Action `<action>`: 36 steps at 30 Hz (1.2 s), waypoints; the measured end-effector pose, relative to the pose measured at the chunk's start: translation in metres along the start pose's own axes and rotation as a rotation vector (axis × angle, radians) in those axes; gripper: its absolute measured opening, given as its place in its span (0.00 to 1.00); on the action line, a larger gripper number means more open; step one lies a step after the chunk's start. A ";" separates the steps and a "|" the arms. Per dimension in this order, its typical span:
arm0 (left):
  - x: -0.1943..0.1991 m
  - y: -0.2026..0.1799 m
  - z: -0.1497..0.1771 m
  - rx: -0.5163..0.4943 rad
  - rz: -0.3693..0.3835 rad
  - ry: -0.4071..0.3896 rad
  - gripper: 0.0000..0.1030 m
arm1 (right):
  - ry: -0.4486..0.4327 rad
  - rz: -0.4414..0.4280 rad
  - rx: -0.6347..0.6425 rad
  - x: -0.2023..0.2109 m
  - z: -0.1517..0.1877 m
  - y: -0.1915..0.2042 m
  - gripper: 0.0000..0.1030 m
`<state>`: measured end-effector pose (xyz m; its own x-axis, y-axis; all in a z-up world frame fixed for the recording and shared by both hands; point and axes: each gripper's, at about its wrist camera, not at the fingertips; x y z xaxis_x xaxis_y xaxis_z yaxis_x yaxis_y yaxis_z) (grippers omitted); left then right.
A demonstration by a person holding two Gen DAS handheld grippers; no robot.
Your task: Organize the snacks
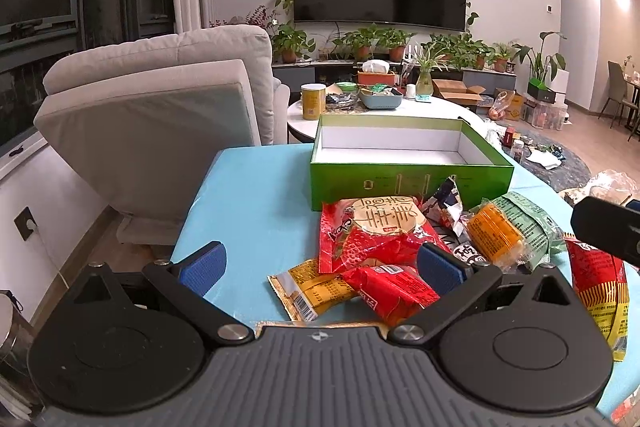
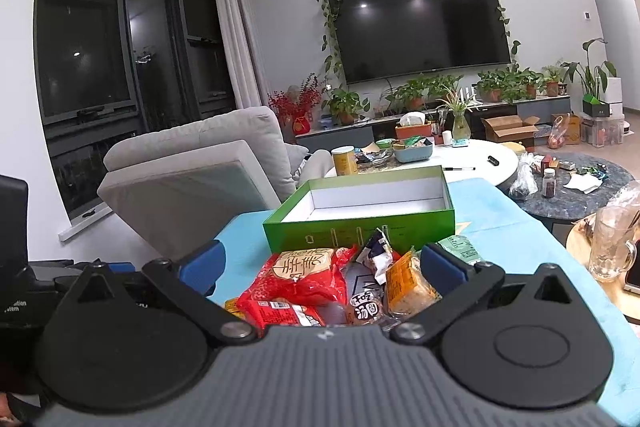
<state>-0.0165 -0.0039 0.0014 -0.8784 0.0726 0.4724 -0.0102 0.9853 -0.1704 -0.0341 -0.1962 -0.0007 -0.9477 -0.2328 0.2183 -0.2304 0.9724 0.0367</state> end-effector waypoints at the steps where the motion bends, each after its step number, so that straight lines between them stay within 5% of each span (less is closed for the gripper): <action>1: 0.000 0.000 0.000 -0.001 0.000 0.001 0.99 | 0.000 0.000 0.000 0.000 0.000 0.000 0.92; 36: 0.000 -0.001 0.000 -0.001 0.000 0.007 0.99 | -0.001 -0.022 0.000 0.000 0.002 0.004 0.92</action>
<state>-0.0161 -0.0048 0.0015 -0.8752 0.0740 0.4780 -0.0093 0.9854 -0.1697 -0.0357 -0.1928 -0.0022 -0.9426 -0.2540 0.2167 -0.2511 0.9671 0.0414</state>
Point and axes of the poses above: each gripper's, at about its wrist camera, not at the fingertips, and x roughly against the way its jaws point, y to its left, z to its underside, and after that the axes turned 13 degrees about x, right-handed
